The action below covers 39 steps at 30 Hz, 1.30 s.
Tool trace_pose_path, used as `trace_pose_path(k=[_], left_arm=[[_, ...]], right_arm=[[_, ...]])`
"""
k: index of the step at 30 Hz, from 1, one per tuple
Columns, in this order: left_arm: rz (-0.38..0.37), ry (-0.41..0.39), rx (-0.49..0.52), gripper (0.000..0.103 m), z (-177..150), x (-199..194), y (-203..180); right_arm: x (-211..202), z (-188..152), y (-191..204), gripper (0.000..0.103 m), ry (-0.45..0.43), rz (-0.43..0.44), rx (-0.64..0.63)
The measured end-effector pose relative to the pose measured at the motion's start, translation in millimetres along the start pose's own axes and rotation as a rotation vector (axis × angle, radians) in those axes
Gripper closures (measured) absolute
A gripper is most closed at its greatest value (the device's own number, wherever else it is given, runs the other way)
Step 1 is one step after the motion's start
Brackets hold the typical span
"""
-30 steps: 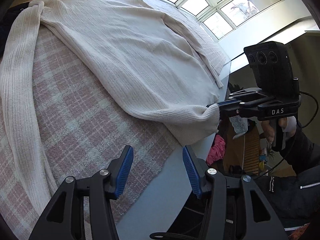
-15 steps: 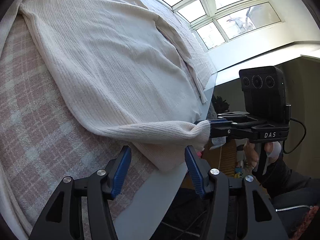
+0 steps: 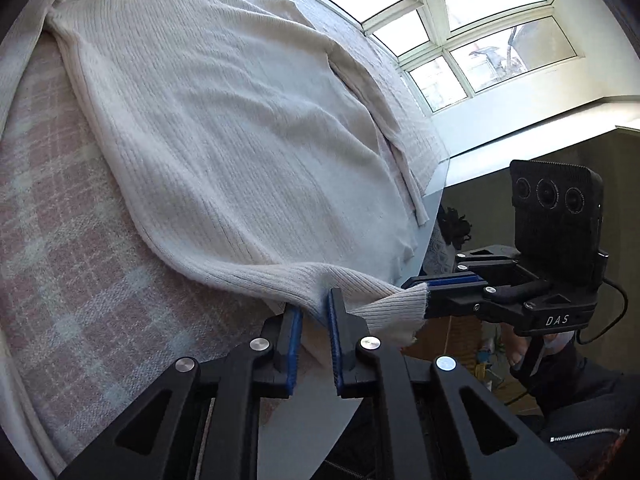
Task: Fold clothes
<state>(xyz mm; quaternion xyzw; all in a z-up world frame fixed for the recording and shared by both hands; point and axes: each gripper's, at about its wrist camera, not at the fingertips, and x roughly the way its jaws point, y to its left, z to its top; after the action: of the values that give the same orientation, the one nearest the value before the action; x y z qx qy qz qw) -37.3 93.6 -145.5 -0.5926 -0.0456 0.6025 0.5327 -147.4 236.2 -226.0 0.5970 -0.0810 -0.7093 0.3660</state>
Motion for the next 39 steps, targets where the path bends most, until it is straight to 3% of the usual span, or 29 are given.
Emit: trace_pose_path(k=[3, 6, 10, 12, 18, 22, 25, 27, 30, 32, 35, 39], left_arm=[[0.055, 0.005, 0.056, 0.094, -0.5, -10.2, -8.6], [0.155, 0.020, 0.142, 0.094, -9.0, -28.9, -19.1], [0.272, 0.028, 0.261, 0.096, -18.1, -53.4, -36.4], [0.328, 0.049, 0.266, 0.095, -22.9, -57.1, -25.7], [0.275, 0.073, 0.096, 0.095, -31.5, -54.5, 19.0], [0.254, 0.075, 0.084, 0.083, -36.8, -47.6, 18.2], [0.255, 0.049, 0.074, 0.083, -38.3, -53.5, 17.5], [0.253, 0.021, 0.054, 0.083, -37.1, -59.2, 19.0], [0.281, -0.016, 0.029, 0.079, -28.4, -68.6, 23.0], [0.305, -0.042, 0.013, 0.077, -19.4, -73.9, 25.2], [0.346, -0.081, -0.013, 0.077, -1.1, -76.0, 24.9], [0.361, -0.106, -0.025, 0.072, 25.3, -63.2, 14.2]], right_arm=[[1.3, -2.1, 1.8, 0.096, 0.002, -0.051, -0.032], [5.5, -5.7, 3.9, 0.096, 0.020, -0.073, -0.057], [19.7, -14.7, 14.8, 0.096, 0.091, -0.096, -0.128], [27.0, -14.6, 21.0, 0.096, 0.113, -0.105, -0.166], [44.6, 8.2, 40.5, 0.096, 0.065, -0.125, -0.267], [82.6, 12.2, 34.1, 0.096, 0.160, -0.288, -0.365], [68.2, 17.1, 4.2, 0.099, 0.202, -0.284, -0.269], [37.6, 23.4, -8.0, 0.097, 0.145, -0.249, -0.249], [-12.7, 46.0, -37.4, 0.089, 0.041, -0.351, -0.231], [-40.3, 76.2, -69.7, 0.068, -0.015, -0.431, -0.190], [-75.2, 127.1, -116.4, 0.068, -0.094, -0.552, -0.172], [-95.8, 209.5, -176.8, 0.067, -0.108, -0.607, -0.155]])
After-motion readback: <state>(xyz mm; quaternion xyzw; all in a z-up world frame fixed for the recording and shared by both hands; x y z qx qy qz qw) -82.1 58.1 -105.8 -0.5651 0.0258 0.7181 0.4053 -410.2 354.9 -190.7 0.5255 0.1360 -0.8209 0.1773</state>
